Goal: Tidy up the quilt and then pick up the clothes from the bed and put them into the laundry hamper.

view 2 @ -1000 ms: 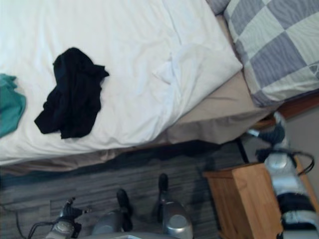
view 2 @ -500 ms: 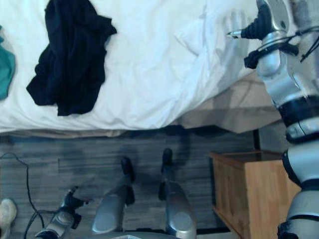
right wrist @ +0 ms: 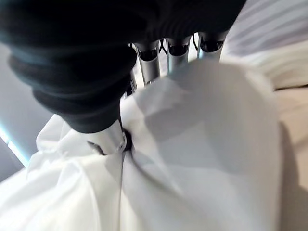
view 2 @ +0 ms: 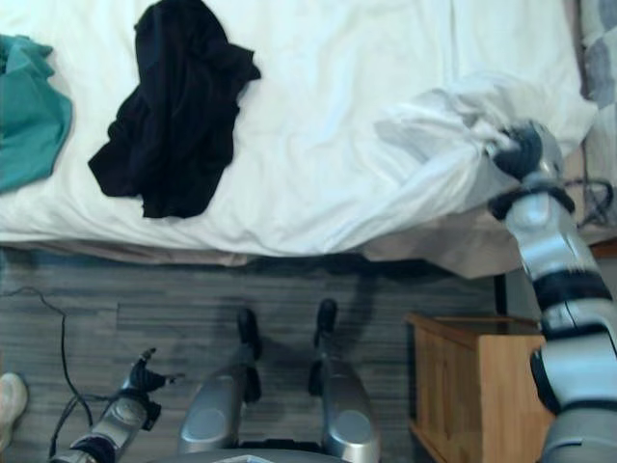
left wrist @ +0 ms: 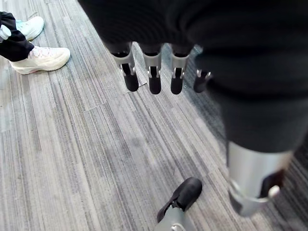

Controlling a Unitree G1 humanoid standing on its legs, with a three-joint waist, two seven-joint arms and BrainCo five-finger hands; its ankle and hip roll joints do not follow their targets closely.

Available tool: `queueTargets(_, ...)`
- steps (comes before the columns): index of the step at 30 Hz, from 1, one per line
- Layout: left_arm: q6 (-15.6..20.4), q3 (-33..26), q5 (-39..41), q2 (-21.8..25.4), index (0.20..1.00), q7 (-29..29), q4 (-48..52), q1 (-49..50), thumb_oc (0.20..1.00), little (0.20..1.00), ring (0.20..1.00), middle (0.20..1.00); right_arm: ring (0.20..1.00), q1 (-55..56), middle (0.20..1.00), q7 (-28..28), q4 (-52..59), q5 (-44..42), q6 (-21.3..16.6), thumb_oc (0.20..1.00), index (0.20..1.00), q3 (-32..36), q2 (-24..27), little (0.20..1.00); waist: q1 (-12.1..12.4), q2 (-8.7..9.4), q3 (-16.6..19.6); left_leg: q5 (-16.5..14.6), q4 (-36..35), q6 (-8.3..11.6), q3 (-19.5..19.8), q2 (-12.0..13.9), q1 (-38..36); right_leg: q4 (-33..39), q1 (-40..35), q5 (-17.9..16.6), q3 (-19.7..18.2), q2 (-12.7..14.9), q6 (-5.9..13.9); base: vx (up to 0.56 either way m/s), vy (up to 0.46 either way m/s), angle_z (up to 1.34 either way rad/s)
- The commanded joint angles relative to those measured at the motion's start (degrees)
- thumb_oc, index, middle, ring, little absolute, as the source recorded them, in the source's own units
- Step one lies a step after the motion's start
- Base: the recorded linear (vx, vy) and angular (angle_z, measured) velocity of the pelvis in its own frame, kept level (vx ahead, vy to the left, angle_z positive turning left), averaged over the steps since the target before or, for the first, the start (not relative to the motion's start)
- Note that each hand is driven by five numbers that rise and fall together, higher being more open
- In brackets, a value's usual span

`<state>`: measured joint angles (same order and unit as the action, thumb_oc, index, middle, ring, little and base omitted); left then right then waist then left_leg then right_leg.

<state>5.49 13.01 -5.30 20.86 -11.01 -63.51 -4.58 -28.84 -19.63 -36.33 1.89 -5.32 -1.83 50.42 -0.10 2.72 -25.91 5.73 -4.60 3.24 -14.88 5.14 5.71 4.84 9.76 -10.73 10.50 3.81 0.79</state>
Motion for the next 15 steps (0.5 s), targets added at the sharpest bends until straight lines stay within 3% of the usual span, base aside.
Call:
queueTargets(1,-1.3,1.1,-1.4,-1.4,1.000,0.0,-4.4,2.3,1.000,1.000,1.000,1.000,1.000,2.2,1.000,-6.6,-4.5,-6.4,-0.8,1.000,1.000,2.9,0.6,1.000,-3.3,0.38,6.9,-3.1,2.0,4.52,-0.4,5.1,-0.4,-1.9,-0.6,11.2,0.4,2.6,6.13,0.09,0.043,-0.08)
queueTargets(3,-1.9,0.2,-1.0,-1.7,1.000,-0.2,-4.7,2.3,1.000,1.000,1.000,1.000,1.000,8.3,1.000,-10.4,-7.2,-10.7,-1.3,1.000,1.000,11.2,-2.4,1.000,-4.3,0.57,8.6,-4.1,1.6,4.11,-0.4,4.9,-2.3,-1.5,-2.4,11.4,0.2,2.6,6.39,0.08,0.049,-0.14)
queueTargets(5,-2.1,0.1,-0.5,-1.6,1.000,-0.4,-4.7,2.3,1.000,1.000,1.000,1.000,1.000,10.4,1.000,-11.5,-9.1,-13.2,-1.1,1.000,1.000,14.6,-3.3,1.000,-4.6,0.73,9.1,-4.2,1.4,4.13,-0.3,4.8,-3.0,-1.5,-2.9,11.5,0.2,2.6,6.49,0.06,0.037,-0.10)
queueTargets(7,-2.8,-0.7,0.1,-1.5,1.000,-0.4,-4.8,2.8,1.000,1.000,1.000,1.000,1.000,13.6,1.000,-13.5,-12.4,-10.7,2.1,1.000,1.000,17.1,-2.1,1.000,-4.9,1.29,10.4,-4.6,0.8,3.96,-0.1,4.9,-4.1,-1.5,-3.7,11.8,0.4,2.5,6.60,0.08,0.036,-0.09)
queueTargets(12,-3.4,0.2,-1.0,-2.0,1.000,-1.3,-6.4,3.1,1.000,1.000,1.000,1.000,1.000,12.9,1.000,-18.0,-9.2,-9.3,3.0,1.000,1.000,19.2,-0.4,1.000,-5.1,1.90,10.9,-5.0,0.5,3.82,-0.1,4.9,-5.0,-1.9,-4.0,12.1,-0.1,2.4,6.65,0.02,0.024,-0.11)
queueTargets(13,-3.5,0.5,-1.5,-2.4,1.000,-1.6,-7.0,3.1,1.000,1.000,1.000,1.000,0.200,10.8,0.200,-19.8,-4.7,-7.7,2.0,0.200,0.200,18.5,0.3,0.200,-4.9,2.00,10.6,-5.1,0.9,3.76,0.1,4.8,-4.7,-2.1,-3.6,12.2,-0.4,2.4,6.61,-0.02,0.009,-0.13)
queueTargets(15,-3.3,0.6,-1.5,-2.5,1.000,-1.6,-7.2,2.9,1.000,1.000,1.000,1.000,0.200,9.1,0.200,-19.9,-2.9,-7.5,1.3,0.200,0.200,17.4,0.5,0.200,-4.8,1.97,10.3,-5.1,1.2,3.75,0.1,4.8,-4.4,-2.2,-3.3,12.2,-0.5,2.5,6.59,-0.03,-0.004,-0.22)
